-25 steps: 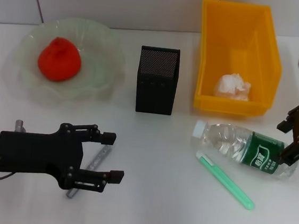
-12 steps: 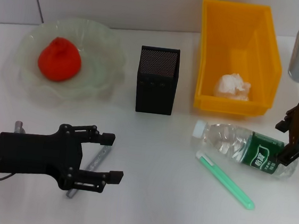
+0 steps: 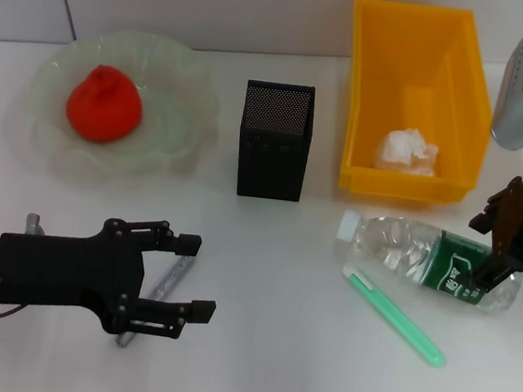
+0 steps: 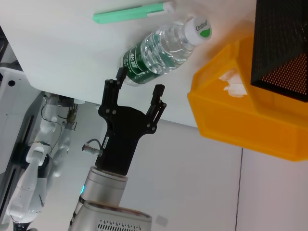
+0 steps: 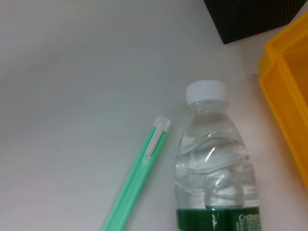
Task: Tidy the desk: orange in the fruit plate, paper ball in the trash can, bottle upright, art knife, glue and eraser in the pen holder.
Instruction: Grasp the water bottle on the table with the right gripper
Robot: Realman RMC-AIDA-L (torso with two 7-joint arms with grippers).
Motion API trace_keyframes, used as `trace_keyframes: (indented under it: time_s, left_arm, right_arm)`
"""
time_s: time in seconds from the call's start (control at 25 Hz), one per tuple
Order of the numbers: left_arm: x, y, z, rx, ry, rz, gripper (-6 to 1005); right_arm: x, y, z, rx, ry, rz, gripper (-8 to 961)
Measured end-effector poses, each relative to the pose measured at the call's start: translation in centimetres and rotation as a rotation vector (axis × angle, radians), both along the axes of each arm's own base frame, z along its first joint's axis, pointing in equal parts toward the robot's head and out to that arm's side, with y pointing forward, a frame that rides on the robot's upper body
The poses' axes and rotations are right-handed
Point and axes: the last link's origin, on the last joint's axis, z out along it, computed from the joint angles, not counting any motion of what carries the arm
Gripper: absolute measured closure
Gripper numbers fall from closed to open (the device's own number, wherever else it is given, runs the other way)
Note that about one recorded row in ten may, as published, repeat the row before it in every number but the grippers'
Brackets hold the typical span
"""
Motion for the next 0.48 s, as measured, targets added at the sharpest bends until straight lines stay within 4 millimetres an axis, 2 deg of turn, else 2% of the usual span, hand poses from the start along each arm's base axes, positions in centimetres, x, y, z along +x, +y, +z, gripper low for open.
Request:
trace_keyframes:
  time_s: [0.48]
  left_arm:
    - [0.0,0.06,-0.03,0.002,0.001,-0.001,208]
  right_arm:
    - [0.57,0.26,-0.78,0.0,0.006,-0.017,123]
